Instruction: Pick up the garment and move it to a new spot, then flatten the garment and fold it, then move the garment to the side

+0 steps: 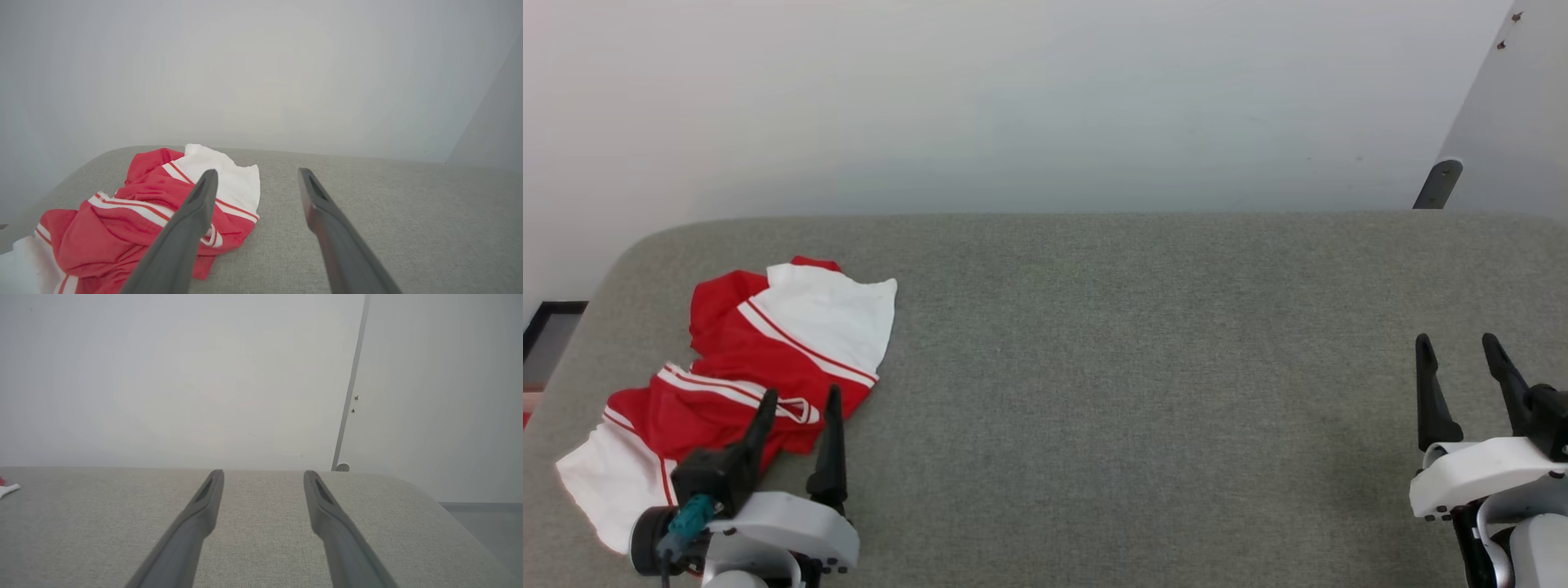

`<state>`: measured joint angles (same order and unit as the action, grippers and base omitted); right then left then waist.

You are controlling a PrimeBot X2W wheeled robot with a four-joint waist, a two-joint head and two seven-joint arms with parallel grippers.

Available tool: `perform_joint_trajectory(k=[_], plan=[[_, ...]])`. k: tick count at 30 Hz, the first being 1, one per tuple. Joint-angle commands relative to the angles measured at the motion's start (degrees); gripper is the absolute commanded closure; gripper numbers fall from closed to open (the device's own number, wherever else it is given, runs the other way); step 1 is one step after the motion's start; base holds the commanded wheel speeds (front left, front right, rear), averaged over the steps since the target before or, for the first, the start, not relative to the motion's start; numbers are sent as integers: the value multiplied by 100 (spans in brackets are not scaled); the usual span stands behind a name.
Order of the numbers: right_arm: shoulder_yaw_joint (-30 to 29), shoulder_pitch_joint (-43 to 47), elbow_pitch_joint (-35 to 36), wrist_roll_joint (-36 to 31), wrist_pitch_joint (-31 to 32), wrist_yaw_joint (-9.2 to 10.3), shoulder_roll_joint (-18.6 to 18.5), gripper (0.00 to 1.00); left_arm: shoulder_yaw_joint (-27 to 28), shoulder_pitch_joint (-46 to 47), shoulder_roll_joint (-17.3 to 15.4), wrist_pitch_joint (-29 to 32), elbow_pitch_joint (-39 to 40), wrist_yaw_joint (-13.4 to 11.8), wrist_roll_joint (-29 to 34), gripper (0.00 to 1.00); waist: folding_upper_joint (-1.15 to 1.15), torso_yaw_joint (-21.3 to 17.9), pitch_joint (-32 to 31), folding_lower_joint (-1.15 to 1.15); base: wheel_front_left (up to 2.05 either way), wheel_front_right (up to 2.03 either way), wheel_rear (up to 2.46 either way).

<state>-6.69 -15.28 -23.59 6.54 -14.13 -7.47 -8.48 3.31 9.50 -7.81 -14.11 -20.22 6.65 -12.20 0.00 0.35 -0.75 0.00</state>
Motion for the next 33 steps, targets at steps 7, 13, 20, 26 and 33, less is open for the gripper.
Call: perform_joint_trajectory(k=[7,13,20,26,33], plan=[[-67,-111,-44,-309,-104,-4,-2,0,-2,122,-49,-112,-110,70,277,0,0,8,11,0,0,0,0],[-51,-110,-58,-213,-114,-4,2,0,-17,132,-44,-105,-107,84,248,0,0,23,19,0,0,0,0],[-101,-108,-30,-176,-114,-4,24,0,-15,142,-32,-105,-136,82,169,0,0,56,14,0,0,0,0],[-33,-31,10,-61,-114,-4,15,0,-109,176,-11,-105,-177,82,-67,0,0,223,3,0,0,0,0],[414,-93,34,135,-114,-3,-23,0,-29,147,20,-104,-218,43,89,0,0,690,60,0,0,0,0]])
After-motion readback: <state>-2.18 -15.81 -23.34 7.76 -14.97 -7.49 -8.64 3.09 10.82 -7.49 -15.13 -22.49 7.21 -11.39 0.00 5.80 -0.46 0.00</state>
